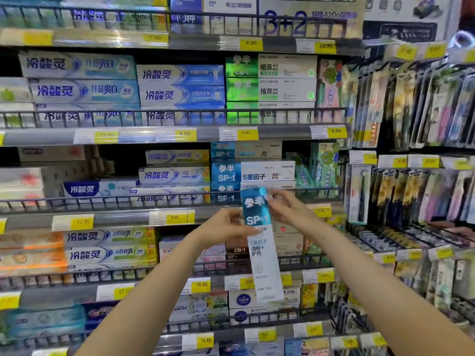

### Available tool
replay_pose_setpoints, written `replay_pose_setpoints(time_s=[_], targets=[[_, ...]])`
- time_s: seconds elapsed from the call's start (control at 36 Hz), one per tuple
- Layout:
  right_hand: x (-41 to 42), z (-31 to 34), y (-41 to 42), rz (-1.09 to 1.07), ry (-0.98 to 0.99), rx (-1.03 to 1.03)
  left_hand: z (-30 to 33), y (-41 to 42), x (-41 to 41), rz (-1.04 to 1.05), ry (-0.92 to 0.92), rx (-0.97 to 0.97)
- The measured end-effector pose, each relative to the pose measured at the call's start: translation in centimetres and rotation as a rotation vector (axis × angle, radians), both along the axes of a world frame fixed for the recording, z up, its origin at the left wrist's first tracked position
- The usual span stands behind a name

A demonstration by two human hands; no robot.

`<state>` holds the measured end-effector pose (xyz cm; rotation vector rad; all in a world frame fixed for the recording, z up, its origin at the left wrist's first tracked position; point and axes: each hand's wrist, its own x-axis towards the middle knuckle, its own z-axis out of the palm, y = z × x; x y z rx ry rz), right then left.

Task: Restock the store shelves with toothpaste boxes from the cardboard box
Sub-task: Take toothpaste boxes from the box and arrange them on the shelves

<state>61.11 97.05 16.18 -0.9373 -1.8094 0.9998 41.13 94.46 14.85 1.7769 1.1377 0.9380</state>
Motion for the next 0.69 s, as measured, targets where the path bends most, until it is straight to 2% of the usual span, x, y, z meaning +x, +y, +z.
replay_pose_setpoints(time_s=[0.14, 0.19, 0.33, 0.44, 0.58, 0.69], targets=[[2.3, -2.1, -0.4, 0.17, -0.34, -0.219, 0.1, 0.9, -0.9, 0.15, -0.233, 0.06], [2.6, -2.7, -0.5, 0.183, -0.408, -0.257, 0.5, 1.2, -0.9, 0.195, -0.332, 0.066], [3.2, -2.5, -0.3, 0.079, -0.208, -0.228, 1.1, 1.1, -1.2, 0.156, -0.483, 0.016], [4.4, -2.1, 0.2, -0.005, -0.192, -0.151, 0.6, 0.8, -3.5, 0.157, -0.564, -0.036], [5.5, -2.4, 0.7, -0.032, -0.068, -0.18, -0.4, 0.7, -5.9, 0.171, -0.445, -0.083], [4.9, -2.1, 0.8, -0.127, 0.172, -0.185, -0.4, 0.7, -6.4, 0.211, -0.356, -0.026]])
